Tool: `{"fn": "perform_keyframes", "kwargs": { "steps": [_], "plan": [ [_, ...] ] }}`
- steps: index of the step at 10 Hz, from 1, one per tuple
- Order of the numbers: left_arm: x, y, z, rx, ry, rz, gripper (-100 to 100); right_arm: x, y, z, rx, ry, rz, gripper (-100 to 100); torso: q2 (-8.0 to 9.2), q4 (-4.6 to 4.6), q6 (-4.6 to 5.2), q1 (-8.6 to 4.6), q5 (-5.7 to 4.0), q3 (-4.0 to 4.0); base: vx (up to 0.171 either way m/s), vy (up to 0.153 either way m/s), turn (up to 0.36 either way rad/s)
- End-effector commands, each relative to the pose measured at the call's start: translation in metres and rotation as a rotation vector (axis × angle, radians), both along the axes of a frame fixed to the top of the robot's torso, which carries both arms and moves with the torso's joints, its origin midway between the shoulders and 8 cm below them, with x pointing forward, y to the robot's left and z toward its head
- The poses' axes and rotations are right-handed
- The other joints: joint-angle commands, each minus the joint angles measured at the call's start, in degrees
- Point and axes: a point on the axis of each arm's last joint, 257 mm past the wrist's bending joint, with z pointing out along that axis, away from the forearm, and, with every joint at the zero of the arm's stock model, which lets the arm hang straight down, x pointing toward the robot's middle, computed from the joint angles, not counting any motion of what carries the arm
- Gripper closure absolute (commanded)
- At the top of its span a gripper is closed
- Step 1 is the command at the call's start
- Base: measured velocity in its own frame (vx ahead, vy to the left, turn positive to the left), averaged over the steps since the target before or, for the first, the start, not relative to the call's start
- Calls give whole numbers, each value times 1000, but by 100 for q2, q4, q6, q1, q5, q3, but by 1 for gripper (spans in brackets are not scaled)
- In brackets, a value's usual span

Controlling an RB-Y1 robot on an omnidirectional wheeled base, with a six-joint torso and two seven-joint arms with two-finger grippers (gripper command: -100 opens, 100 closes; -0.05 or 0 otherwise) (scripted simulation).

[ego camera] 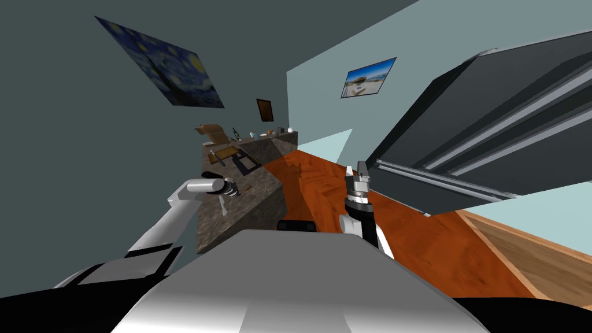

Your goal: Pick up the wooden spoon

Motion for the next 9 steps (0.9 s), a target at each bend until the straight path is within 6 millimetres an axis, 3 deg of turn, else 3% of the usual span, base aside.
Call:
{"fn": "perform_keyframes", "kwargs": {
  "steps": [1,6,7,8,9],
  "plan": [
    [-13,-1,-9,-41,51,36,-100,0,0,0,0,0,0,0,0,0,0,0,0,0,75,2,-182],
    [-41,-6,-23,-107,160,95,-100,0,0,0,0,0,0,0,16,3,-5,-2,-1,9,32,7,-76],
    [-39,-5,-19,-98,146,86,-100,0,0,0,0,0,0,0,19,4,-4,-4,-1,11,3,-1,-12],
    [-40,-5,-20,-101,150,89,0,0,0,0,0,0,0,0,22,5,-5,-4,-2,13,0,0,0],
    [-40,-4,-32,-102,149,91,-100,0,0,0,0,0,0,0,24,5,-5,-4,-2,14,0,0,0]
  ]
}}
